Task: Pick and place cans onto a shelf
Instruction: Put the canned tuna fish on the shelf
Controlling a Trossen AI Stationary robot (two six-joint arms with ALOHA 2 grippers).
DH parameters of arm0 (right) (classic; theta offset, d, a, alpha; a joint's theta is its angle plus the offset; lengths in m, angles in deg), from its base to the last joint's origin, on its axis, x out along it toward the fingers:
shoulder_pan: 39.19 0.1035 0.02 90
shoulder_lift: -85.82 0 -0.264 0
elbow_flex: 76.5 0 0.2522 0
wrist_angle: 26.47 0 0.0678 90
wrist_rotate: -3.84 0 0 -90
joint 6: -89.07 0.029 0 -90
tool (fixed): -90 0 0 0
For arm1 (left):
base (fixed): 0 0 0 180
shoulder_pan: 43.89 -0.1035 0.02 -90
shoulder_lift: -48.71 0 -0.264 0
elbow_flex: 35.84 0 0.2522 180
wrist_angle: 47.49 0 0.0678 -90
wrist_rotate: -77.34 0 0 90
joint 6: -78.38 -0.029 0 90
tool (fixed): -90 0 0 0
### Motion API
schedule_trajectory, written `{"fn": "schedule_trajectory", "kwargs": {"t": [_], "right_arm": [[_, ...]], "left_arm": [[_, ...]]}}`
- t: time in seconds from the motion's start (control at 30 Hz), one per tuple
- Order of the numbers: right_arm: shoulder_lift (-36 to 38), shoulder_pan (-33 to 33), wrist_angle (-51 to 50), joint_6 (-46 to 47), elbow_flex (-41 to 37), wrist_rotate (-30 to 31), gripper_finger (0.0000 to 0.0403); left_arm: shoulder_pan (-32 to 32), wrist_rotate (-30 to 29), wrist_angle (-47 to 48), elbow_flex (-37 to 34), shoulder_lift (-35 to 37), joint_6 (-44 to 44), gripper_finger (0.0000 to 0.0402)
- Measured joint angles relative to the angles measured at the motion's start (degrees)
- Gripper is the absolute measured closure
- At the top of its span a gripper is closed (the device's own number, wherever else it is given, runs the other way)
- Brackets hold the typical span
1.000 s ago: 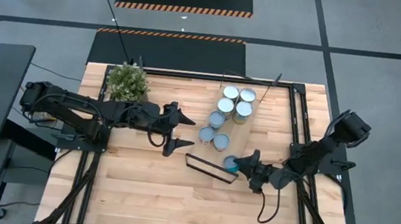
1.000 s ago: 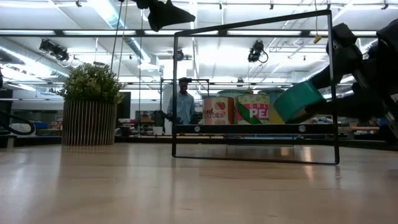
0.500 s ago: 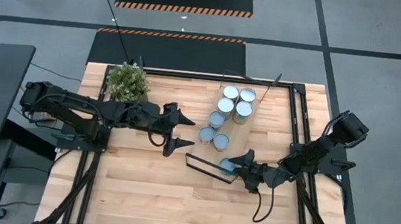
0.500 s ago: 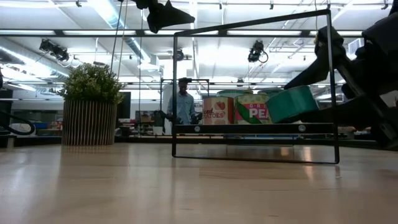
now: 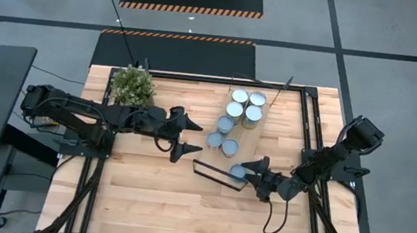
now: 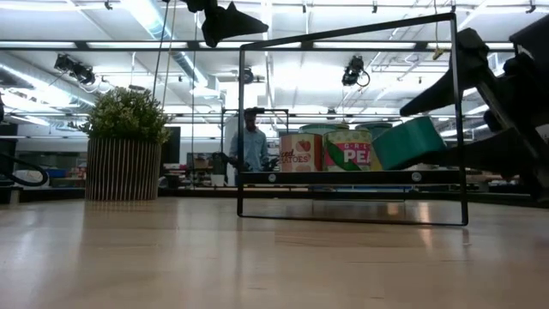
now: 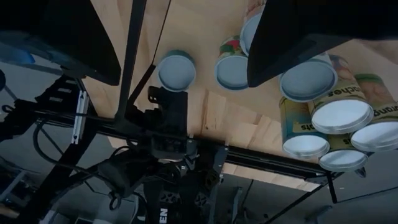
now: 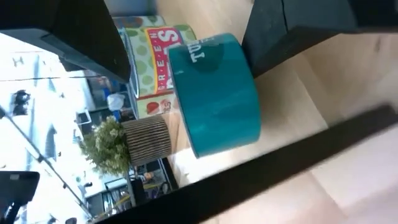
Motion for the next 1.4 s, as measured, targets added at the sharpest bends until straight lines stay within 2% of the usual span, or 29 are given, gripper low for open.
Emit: {"fn": "schedule_trajectory", "kwargs": {"t": [0.2,0.33,0.63,0.9,1.17,1.4], "right_arm": [[0.00,-3.32,-0.02,0.73,1.18,-2.79,0.0095],[0.00,-6.88,-0.77,1.40,2.84,-9.40,0.0095],[0.02,-5.20,-4.95,1.47,3.21,-3.31,0.0095],[0.84,-2.61,-14.89,12.24,4.34,-0.76,0.0095],[4.59,-4.22,-25.94,13.51,8.97,-7.58,0.0108],[9.01,-4.87,-32.72,15.65,9.97,-8.21,0.0127]], "left_arm": [[-0.02,0.00,0.04,0.00,0.00,0.02,0.0047],[-0.03,0.00,0.08,0.00,0.00,0.05,0.0047],[0.40,0.01,1.35,0.00,-0.02,0.92,0.0047],[0.73,0.02,2.29,0.00,-0.02,3.08,0.0047],[0.68,0.00,2.36,0.00,-0.02,3.04,0.0047],[0.68,0.00,2.52,0.00,-0.02,3.02,0.0047]]}}
